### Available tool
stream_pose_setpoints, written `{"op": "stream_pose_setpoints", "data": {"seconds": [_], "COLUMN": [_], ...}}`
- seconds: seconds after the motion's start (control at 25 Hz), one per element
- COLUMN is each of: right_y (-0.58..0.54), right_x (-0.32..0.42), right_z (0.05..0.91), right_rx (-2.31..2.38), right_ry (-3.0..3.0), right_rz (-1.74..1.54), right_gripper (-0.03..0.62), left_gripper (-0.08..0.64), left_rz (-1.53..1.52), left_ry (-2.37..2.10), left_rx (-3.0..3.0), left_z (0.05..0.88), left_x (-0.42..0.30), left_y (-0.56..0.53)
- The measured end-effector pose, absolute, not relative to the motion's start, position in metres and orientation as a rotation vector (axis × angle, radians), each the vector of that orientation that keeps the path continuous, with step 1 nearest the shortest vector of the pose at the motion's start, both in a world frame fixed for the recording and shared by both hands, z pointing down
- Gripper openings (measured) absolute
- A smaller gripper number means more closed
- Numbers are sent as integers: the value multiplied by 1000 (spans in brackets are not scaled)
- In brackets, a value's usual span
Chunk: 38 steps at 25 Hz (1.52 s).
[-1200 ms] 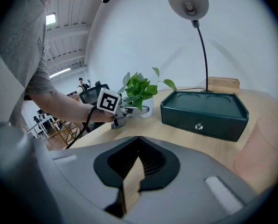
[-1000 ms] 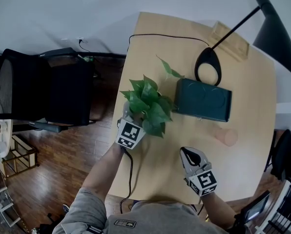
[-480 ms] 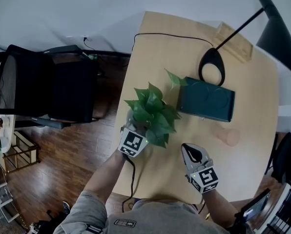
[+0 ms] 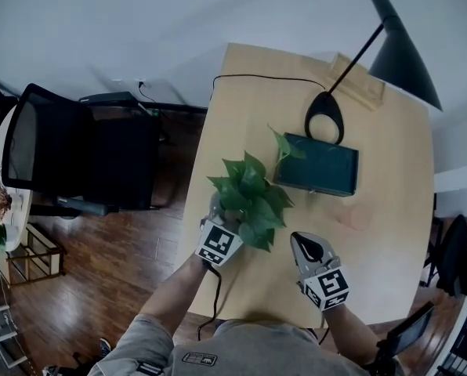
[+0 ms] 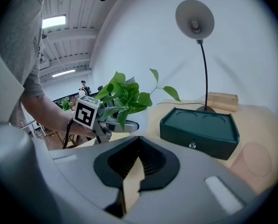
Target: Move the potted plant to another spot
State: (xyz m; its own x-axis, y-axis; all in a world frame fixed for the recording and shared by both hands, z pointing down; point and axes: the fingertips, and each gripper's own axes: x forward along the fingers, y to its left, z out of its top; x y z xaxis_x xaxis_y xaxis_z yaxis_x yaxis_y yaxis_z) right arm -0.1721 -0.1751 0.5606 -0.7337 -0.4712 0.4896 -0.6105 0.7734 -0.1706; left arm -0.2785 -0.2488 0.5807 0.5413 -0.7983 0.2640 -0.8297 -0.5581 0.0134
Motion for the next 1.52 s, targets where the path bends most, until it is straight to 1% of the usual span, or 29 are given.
{"op": "stream_pose_setpoints", "data": {"seconds": [0.36, 0.68, 1.24, 1.52], "right_y": [-162, -137, -81, -58], "right_x": [-139, -83, 32, 55], "right_z": [510, 482, 468, 465], "right_rx": [958, 1031, 925, 929], "right_ry": [-2599, -2663, -2755, -2769], "right_rz": [357, 305, 284, 262], "right_gripper": [5, 5, 5, 5], "left_gripper": [459, 459, 459, 459], "left_rz": [309, 312, 289, 272], "left_ry": [-1341, -1378, -1534, -1538], "left_rx": [2705, 2717, 2651, 2662], "left_z": [532, 501, 472, 462], "left_x": [-236, -191, -93, -67], "left_y": [-213, -183, -126, -97]}}
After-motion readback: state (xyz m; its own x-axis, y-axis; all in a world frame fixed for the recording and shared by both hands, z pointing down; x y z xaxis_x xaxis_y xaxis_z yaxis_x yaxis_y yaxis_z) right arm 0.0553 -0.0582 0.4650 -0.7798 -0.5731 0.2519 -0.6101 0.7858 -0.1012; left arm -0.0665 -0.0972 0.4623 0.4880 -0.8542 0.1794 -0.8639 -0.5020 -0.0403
